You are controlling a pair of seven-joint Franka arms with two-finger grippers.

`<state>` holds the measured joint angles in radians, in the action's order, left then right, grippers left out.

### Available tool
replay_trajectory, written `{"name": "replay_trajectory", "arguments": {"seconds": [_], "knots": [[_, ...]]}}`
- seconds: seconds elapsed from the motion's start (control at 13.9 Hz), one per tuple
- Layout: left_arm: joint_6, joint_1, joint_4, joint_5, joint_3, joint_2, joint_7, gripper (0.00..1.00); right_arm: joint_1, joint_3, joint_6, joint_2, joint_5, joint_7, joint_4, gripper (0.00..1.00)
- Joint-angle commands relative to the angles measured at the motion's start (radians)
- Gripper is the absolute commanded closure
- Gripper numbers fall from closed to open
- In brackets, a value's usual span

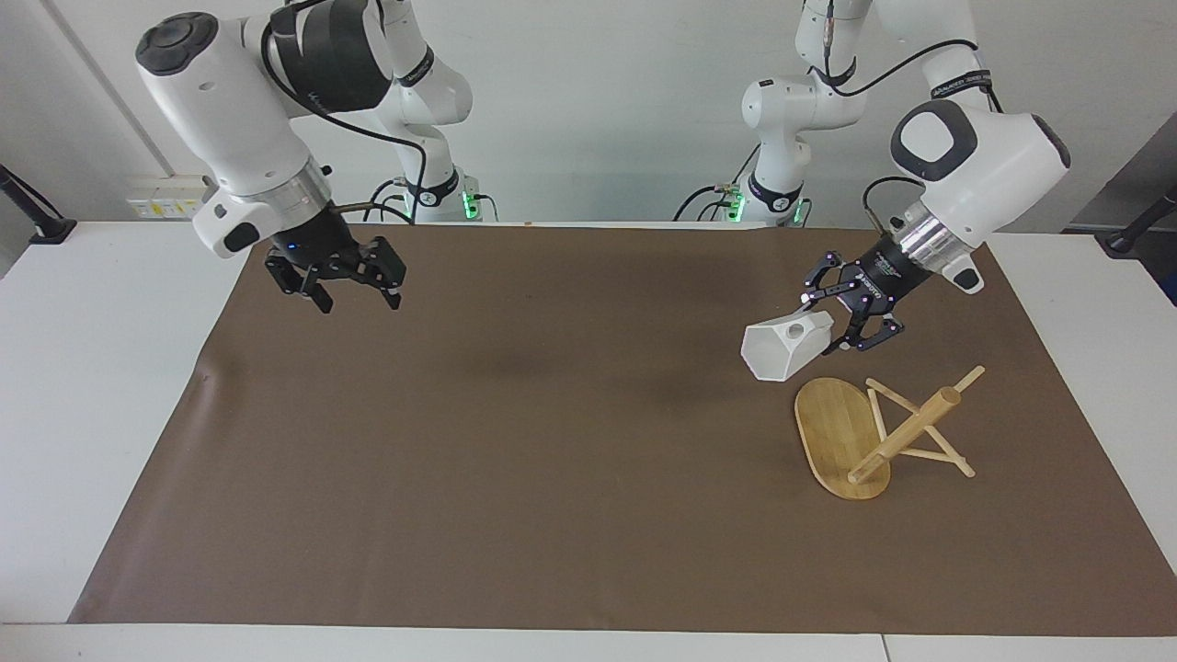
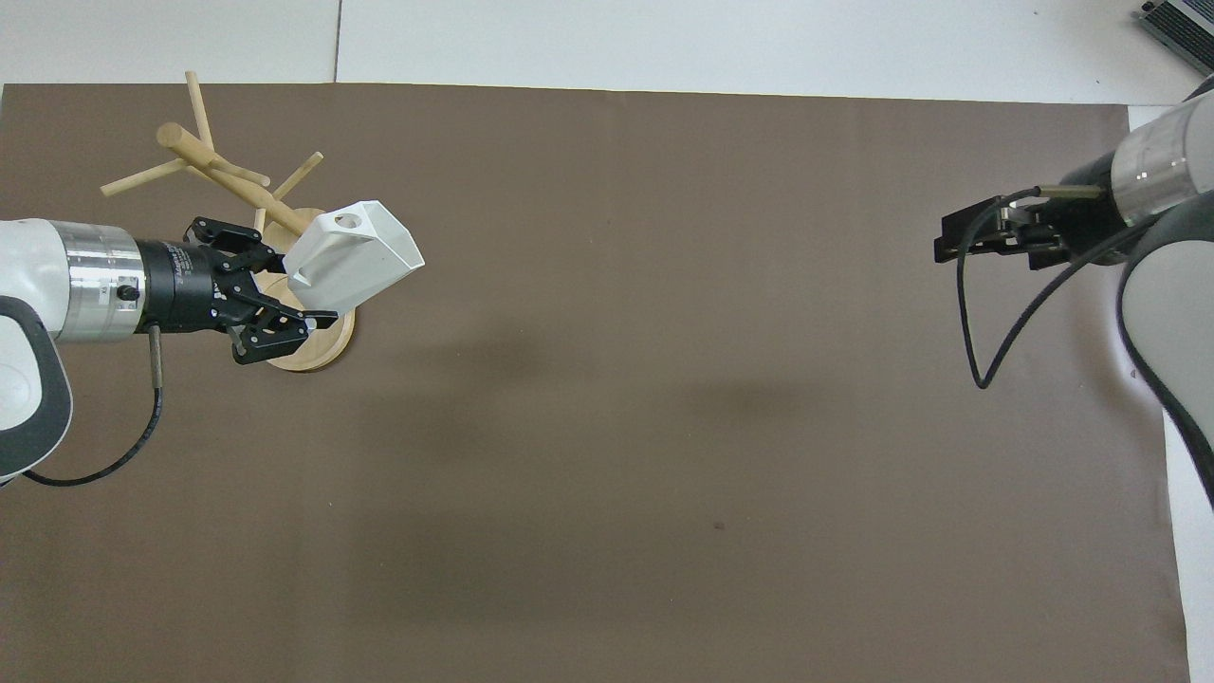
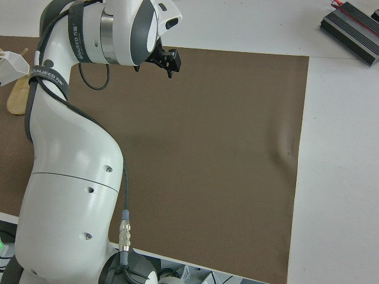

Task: Hang cup on rack
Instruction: 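Open the right gripper and withdraw it while the left gripper holds the mug, then lower the mug handle onto a wooden peg with the left gripper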

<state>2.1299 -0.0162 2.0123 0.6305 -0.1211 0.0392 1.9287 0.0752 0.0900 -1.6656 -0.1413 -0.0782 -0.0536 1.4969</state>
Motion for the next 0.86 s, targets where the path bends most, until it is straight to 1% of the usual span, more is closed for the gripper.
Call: {"name": "replay_trajectory", "arguments": {"seconds": [0.0, 0.36, 0.65, 0.79], "knots": [[0.079, 0.013, 0.045, -0.018, 0.009, 0.036, 0.094, 1.00, -0.002, -0.051, 0.006, 0.023, 0.038, 0.032, 0.025, 0.00], [0.128, 0.005, 0.085, -0.018, 0.011, 0.041, 0.111, 1.00, -0.002, -0.121, -0.009, 0.025, 0.041, 0.024, 0.025, 0.00], [0.198, 0.002, 0.089, -0.018, 0.011, 0.030, 0.186, 1.00, -0.002, -0.142, -0.011, 0.026, 0.041, 0.026, 0.025, 0.00], [0.211, 0.002, 0.089, -0.018, 0.011, 0.025, 0.213, 1.00, -0.002, -0.144, -0.011, 0.026, 0.041, 0.026, 0.023, 0.00]]}}
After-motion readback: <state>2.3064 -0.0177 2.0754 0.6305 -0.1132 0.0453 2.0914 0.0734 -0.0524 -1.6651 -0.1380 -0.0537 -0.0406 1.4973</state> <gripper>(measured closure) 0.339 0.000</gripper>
